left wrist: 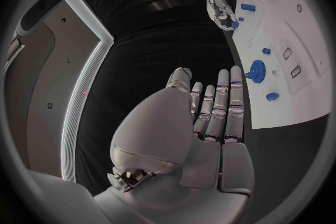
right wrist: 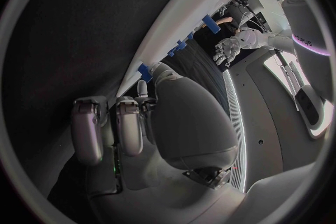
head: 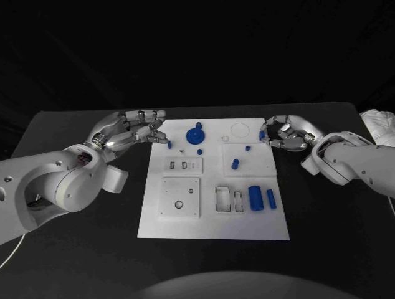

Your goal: Assemble the parts on the task board

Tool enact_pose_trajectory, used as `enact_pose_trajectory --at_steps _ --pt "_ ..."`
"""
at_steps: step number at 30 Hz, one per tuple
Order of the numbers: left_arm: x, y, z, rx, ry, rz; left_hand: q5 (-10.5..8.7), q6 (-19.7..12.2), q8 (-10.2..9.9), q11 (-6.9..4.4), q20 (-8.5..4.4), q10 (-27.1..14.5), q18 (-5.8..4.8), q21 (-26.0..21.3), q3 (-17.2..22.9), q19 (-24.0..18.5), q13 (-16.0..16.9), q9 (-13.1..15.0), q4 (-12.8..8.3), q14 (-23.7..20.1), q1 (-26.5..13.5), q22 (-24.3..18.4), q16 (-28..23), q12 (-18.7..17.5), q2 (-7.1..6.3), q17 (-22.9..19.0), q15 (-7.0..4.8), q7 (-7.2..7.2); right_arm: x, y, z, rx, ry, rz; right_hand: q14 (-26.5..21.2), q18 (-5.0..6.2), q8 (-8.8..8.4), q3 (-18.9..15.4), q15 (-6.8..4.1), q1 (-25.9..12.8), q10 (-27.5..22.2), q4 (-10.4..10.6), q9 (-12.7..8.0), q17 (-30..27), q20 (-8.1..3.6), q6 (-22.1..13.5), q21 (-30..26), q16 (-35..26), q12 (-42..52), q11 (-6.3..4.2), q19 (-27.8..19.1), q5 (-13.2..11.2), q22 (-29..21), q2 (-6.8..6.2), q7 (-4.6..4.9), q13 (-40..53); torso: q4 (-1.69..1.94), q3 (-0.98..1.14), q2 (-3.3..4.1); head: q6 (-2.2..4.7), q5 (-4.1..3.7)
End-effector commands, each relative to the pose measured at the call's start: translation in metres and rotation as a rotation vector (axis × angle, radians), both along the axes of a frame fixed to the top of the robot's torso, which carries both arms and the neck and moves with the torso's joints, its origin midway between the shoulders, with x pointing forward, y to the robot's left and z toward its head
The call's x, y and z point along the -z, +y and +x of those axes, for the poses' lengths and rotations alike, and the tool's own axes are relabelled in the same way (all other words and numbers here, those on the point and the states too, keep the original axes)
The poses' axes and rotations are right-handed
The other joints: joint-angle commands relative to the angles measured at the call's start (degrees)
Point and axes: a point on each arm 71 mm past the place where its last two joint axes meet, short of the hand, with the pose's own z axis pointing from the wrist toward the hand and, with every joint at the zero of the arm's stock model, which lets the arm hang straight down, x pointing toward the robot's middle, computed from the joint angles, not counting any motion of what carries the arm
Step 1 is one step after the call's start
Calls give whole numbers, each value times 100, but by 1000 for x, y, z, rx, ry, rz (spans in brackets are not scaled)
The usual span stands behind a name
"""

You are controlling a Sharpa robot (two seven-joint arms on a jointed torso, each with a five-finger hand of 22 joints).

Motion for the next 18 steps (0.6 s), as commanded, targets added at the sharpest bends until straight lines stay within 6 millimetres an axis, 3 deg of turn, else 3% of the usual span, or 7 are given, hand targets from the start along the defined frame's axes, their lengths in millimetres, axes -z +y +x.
enact_pose_trajectory --at_steps 1,9,18 --pt "-1 -3 -2 27 0 -8 23 -18 21 46 -4 -11 23 13 39 -37 -10 -4 1 -46 51 9 40 30 -4 -6 13 24 2 0 0 5 2 -16 598 -33 109 20 5 66 617 -45 54 1508 10 38 -35 20 22 1 316 83 1384 0 -2 1506 0 2 0 -7 2" --pt "-1 -2 -1 25 0 -6 23 -18 21 46 -4 -11 23 13 39 -37 -10 -4 1 -46 51 9 40 30 -4 -6 13 24 3 1 0 9 7 -18 598 -31 349 53 8 76 617 -92 182 1508 9 52 -40 20 22 0 311 180 1382 35 -3 1506 -2 2 0 -10 4" --pt "0 -2 -1 26 2 -6 23 -18 21 46 -4 -11 23 13 39 -37 -10 -4 1 -46 51 9 40 30 -4 -6 13 24 4 3 1 4 11 -17 598 -32 397 40 8 45 617 -96 205 1508 11 -4 -39 20 22 2 312 86 1382 12 -2 1506 0 3 1 -33 11"
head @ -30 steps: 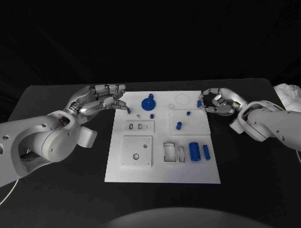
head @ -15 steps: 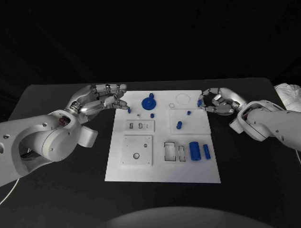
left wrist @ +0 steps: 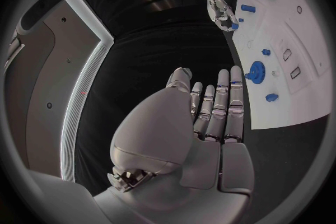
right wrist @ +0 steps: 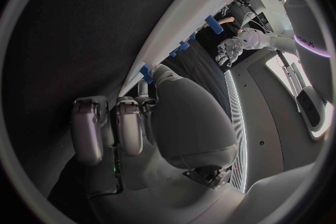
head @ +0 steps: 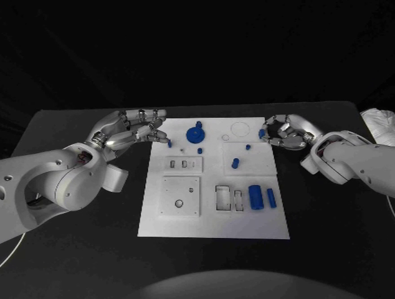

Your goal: Assemble the parts on the task board

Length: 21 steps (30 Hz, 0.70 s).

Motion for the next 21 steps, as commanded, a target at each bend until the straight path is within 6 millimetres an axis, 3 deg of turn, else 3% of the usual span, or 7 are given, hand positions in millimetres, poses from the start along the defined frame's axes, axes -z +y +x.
enact_pose_trajectory --at_steps 1,5,9,12,16,21 --pt "-1 -2 -1 22 -2 -6 23 -18 21 46 -4 -11 24 13 39 -37 -10 -4 1 -46 51 5 39 30 -4 -5 13 25 2 2 -1 -10 8 -10 598 -31 40 1 8 8 617 -26 4 1509 12 -44 -20 20 22 2 311 -81 1383 -21 17 1505 -1 -1 2 -5 4" --pt "-1 -2 -1 23 -2 -6 23 -18 21 46 -4 -11 24 13 39 -37 -10 -4 1 -46 51 5 39 30 -4 -5 13 25 3 2 -1 -14 10 -12 598 -31 1 -21 12 -43 617 -12 -39 1509 16 -199 -23 20 22 8 308 -352 1382 -48 21 1505 -1 -2 2 -4 4" --pt "-1 -2 -1 23 -1 -6 23 -18 21 46 -4 -11 24 13 39 -37 -10 -4 1 -46 51 5 39 30 -4 -5 13 25 3 3 -1 -17 12 -18 598 -26 -99 -82 21 -105 617 8 -141 1509 22 -419 -40 20 22 18 291 -941 1375 -81 31 1505 0 -1 4 -6 5" --pt "-1 -2 -1 24 0 -6 23 -18 21 46 -4 -11 24 13 39 -37 -10 -4 1 -46 51 5 39 30 -4 -5 13 25 3 3 -1 -19 13 -23 598 -19 -186 -127 30 -111 617 -1 -232 1509 28 -622 -61 20 22 26 271 -1232 1366 -97 39 1505 -2 -1 5 -10 8" --pt "0 -2 -1 23 0 -6 21 -23 22 49 -4 -13 23 15 44 -42 -10 -4 2 -49 56 7 40 30 -5 -8 14 28 4 3 -1 -22 13 -26 598 -13 -252 -134 33 -85 617 -20 -321 1509 32 -748 -83 20 22 26 249 -1240 1358 -81 34 1505 -2 0 0 -18 12" --pt "0 -2 -1 23 0 -5 21 -23 22 49 -4 -13 23 15 44 -42 -10 -4 2 -49 56 7 40 30 -5 -8 14 28 3 4 -1 -27 8 -25 598 -14 -210 -101 23 -24 617 -55 -419 1509 27 -651 -80 20 22 11 253 -918 1360 -37 13 1505 -1 1 3 -24 7"
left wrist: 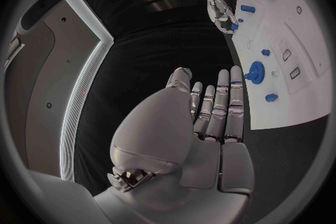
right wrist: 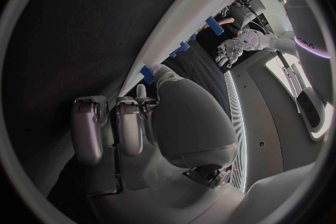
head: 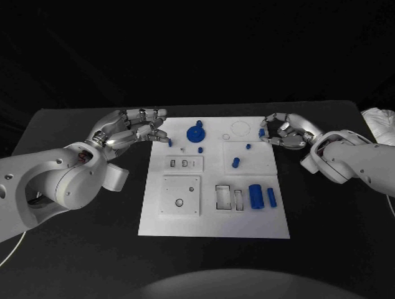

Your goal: Assemble the parts on the task board

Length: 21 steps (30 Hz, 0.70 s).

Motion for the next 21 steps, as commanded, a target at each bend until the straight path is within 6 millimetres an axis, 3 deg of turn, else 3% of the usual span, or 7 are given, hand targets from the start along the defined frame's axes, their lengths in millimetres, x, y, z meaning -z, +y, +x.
enact_pose_trajectory --at_steps 1,6,14,21 --pt "-1 -2 -1 20 -3 -6 21 -23 22 28 -3 7 23 15 44 -42 -10 -5 2 -28 56 8 19 30 -5 -9 -7 28 3 3 -2 -24 9 -16 598 -14 31 8 21 67 617 -39 -38 1505 26 89 -28 20 22 9 254 165 1361 49 -19 1505 0 1 -1 -4 -4" --pt "-1 -2 -1 21 -3 -6 21 -23 22 28 -3 7 23 15 44 -42 -10 -5 2 -28 56 8 19 30 -5 -9 -7 28 3 3 -2 -28 7 -15 598 -17 210 49 8 93 617 -58 -58 1505 18 375 -20 20 22 -4 263 483 1365 72 -36 1505 1 -1 -2 -11 -9" --pt "-1 -2 -1 22 -2 -6 21 -23 22 28 -3 7 23 15 44 -42 -10 -5 2 -28 56 8 19 30 -5 -9 -7 28 3 4 -2 -34 4 -13 598 -20 356 169 -21 161 617 -106 -129 1505 -9 740 -9 20 22 -43 274 918 1370 109 -90 1505 2 0 0 -26 -9" --pt "-1 -2 -1 22 -2 -6 21 -23 22 28 -3 7 23 15 44 -42 -10 -5 2 -28 56 8 19 30 -5 -9 -7 28 3 5 -2 -33 -1 -12 598 -21 450 219 -32 164 617 -127 -153 1505 -24 965 -5 20 22 -56 277 1010 1371 122 -101 1505 3 0 0 -44 -8"
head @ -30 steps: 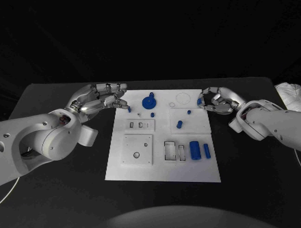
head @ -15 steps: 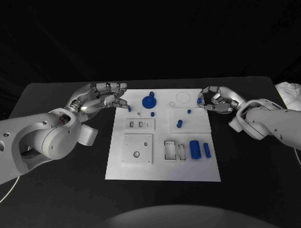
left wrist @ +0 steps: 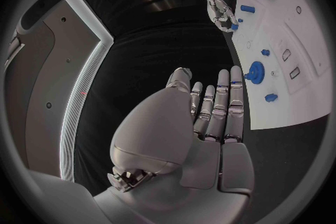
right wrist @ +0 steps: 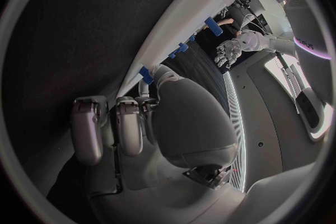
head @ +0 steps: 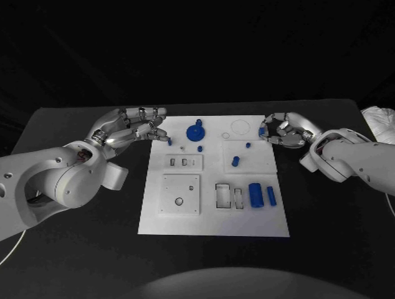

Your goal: Assemble the parts on the task board

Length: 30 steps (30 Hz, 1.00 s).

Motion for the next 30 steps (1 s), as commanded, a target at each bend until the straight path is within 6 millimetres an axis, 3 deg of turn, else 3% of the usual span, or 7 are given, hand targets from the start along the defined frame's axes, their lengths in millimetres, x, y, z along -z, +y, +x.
enact_pose_trajectory --at_steps 1,14,18,25,30 --pt "-1 -2 -1 21 -3 -7 21 -23 22 28 -3 7 22 15 44 -42 -10 -4 2 -29 56 9 19 30 -5 -9 -6 28 3 3 -2 -23 5 -11 598 -21 49 35 -33 49 595 9 13 1506 -25 65 -7 20 22 -34 277 36 1372 9 -4 1505 4 1 1 -12 1" --pt "-1 0 -1 16 -4 -6 21 -23 22 28 -3 7 22 15 44 -42 -10 -4 2 -29 56 9 19 30 -5 -9 -6 28 -4 5 -4 8 -54 24 598 -36 75 25 -37 2 595 27 5 1506 -30 128 43 20 22 -33 327 36 1393 -5 15 1505 -11 -6 -2 -29 51" --pt "-1 0 -1 13 -4 -5 21 -35 21 32 -3 5 22 18 50 -47 -10 -5 2 -32 62 11 20 30 -7 -12 -5 28 -15 12 -8 4 -76 49 598 -36 59 19 -38 -35 595 45 -19 1506 -31 148 44 20 22 -24 329 57 1393 -23 42 1505 6 1 -1 -39 61" --pt "-1 0 -1 9 -4 -3 21 -35 21 32 -3 5 22 18 50 -47 -10 -5 2 -32 62 11 20 30 -7 -12 -5 28 -45 44 -16 -66 -79 100 598 -32 17 14 -26 -108 595 88 -64 1506 -26 166 32 20 22 -2 317 86 1387 -35 76 1505 1 -2 6 -71 77" --pt "0 -2 0 12 -4 -3 21 -35 21 32 -3 5 22 19 50 -47 -10 -5 2 -32 62 11 20 30 -7 -12 -5 27 -52 77 -23 -150 -22 120 598 -22 3 15 -19 -138 595 107 -80 1506 -21 173 2 20 22 6 287 96 1374 -28 85 1505 2 -6 -1 -100 120"
